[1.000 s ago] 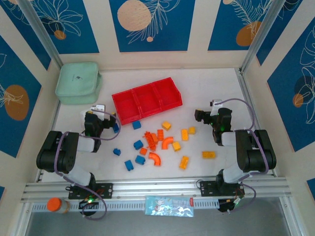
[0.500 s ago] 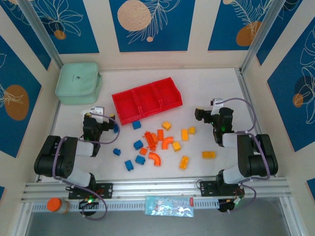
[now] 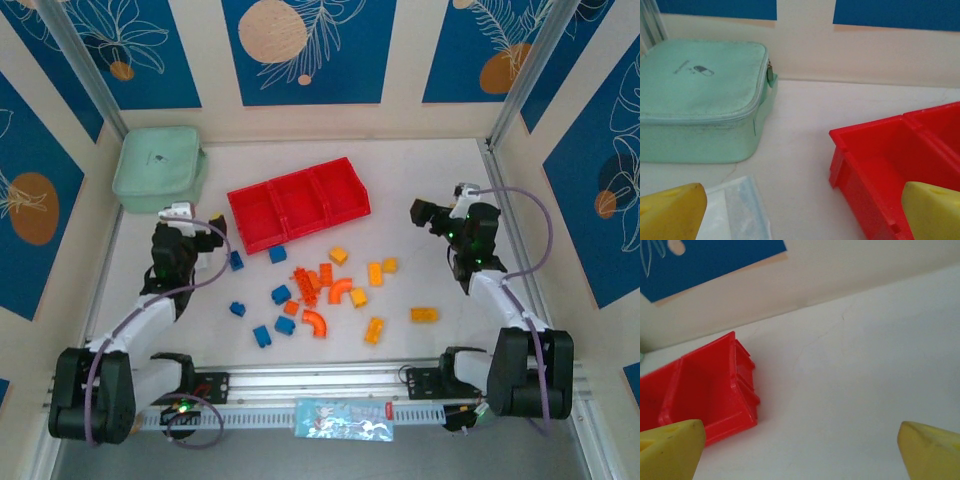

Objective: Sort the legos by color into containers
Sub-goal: Pick up the lego from the middle-left of the table.

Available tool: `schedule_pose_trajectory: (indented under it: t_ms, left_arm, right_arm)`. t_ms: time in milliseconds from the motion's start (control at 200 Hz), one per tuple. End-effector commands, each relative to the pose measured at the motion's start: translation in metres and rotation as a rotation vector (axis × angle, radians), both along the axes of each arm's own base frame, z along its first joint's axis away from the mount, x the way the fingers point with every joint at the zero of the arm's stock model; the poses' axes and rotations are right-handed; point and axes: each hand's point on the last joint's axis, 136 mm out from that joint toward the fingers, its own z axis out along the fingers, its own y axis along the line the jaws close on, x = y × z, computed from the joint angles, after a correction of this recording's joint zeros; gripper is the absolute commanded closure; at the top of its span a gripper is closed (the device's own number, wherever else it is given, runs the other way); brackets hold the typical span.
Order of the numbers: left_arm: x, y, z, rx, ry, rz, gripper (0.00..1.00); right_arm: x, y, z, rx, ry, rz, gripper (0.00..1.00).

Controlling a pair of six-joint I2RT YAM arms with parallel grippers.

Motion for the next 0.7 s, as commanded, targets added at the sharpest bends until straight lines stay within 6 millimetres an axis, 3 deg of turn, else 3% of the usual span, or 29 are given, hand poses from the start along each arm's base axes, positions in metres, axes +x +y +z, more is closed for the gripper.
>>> schedule_pose_trajectory:
  t_ms: [0, 95, 205, 510, 695]
  left_arm:
    - [-0.007, 0.006, -0.008, -0.112, 0.084, 0.055, 0.01]
    - [-0.015, 0.019, -0.017, -0.23, 0.083, 0.156, 0.01]
    - [-0.02, 0.006, -0.016, -0.282, 0.118, 0.087, 0.01]
    - [-0.047, -0.021, -0.018, -0.36, 0.31, -0.011, 0.01]
    - [-0.076, -0.036, -0.034, -0.362, 0.457, -0.022, 0.01]
  right_arm:
    - [-0.015, -0.006, -0.031, 0.226, 0.193, -0.088, 0.01]
    - [-0.018, -0.006, -0.038, 0.301, 0.229, -0.073, 0.01]
    - [-0.022, 0.004, -0.046, 0.31, 0.291, -0.044, 0.01]
    - [-0.046, 0.091, -0.043, 0.191, 0.335, 0.219, 0.01]
    - [-0.069, 0.14, -0.045, 0.175, 0.354, 0.378, 0.01]
